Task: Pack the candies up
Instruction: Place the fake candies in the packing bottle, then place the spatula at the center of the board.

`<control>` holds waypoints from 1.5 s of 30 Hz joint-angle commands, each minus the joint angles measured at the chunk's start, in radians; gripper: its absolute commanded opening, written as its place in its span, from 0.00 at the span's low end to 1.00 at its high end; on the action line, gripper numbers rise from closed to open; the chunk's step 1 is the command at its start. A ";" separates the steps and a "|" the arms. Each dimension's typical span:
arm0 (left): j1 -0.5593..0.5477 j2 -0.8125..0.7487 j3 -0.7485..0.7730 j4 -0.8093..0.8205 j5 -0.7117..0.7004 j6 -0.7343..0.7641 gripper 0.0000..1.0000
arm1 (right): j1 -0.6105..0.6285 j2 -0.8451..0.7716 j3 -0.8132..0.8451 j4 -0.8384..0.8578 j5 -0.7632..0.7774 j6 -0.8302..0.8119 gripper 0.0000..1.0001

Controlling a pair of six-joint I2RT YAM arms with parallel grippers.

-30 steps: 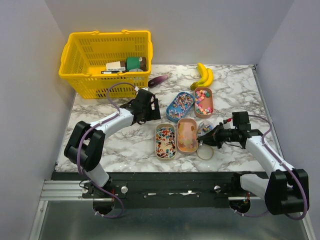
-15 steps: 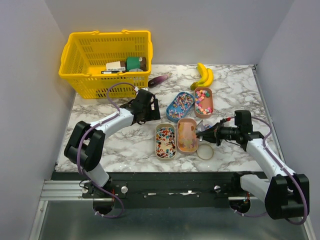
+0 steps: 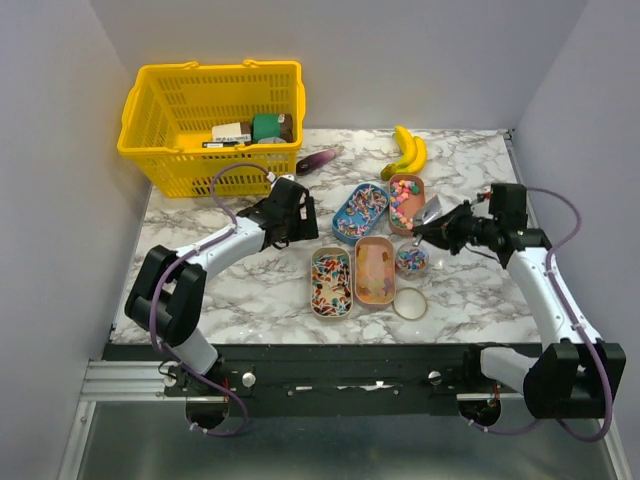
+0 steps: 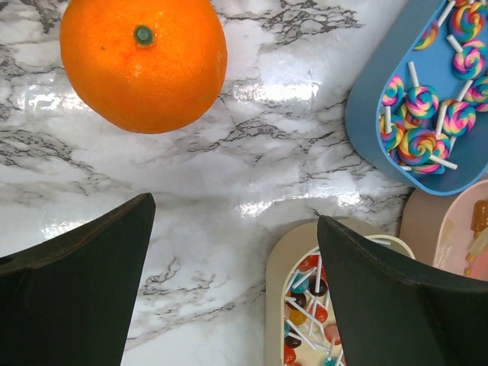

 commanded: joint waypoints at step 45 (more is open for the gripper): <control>0.012 -0.217 -0.070 0.090 0.036 0.069 0.99 | -0.068 0.134 -0.035 -0.314 0.610 -0.493 0.64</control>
